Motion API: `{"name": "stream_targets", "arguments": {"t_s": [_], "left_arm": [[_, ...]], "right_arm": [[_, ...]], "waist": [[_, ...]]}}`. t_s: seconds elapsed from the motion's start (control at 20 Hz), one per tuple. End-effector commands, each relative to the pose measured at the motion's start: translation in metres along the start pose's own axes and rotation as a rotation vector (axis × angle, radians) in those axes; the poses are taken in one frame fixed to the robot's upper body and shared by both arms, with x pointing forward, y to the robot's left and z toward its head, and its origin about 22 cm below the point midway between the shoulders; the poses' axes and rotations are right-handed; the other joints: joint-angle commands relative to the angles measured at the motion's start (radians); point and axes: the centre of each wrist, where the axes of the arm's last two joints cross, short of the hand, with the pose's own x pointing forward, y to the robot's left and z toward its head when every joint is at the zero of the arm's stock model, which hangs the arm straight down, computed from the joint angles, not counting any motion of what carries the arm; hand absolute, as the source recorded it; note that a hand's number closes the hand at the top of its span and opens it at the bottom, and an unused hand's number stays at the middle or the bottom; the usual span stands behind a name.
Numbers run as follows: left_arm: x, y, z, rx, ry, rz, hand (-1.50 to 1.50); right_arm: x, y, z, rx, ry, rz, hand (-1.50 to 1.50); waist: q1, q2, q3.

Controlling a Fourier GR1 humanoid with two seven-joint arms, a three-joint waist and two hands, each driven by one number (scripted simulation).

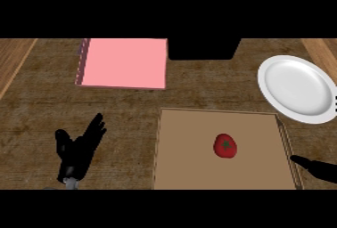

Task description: Pick the tomato from the tray and place it in the plate

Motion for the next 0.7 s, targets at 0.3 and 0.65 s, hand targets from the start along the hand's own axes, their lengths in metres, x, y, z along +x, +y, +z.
{"name": "stream_targets", "arguments": {"t_s": [0.3,0.65], "left_arm": [[0.001,-0.006,0.000,-0.043,0.001,-0.012,0.00],[-0.009,0.003,0.009,-0.006,-0.017,0.000,0.00]], "right_arm": [[0.070,0.025,-0.012,0.261,0.161,0.297,-1.50],[0.092,0.071,0.014,0.319,0.192,0.318,-1.50]], "waist": [[0.022,0.003,0.000],[0.010,0.000,0.002]]}}
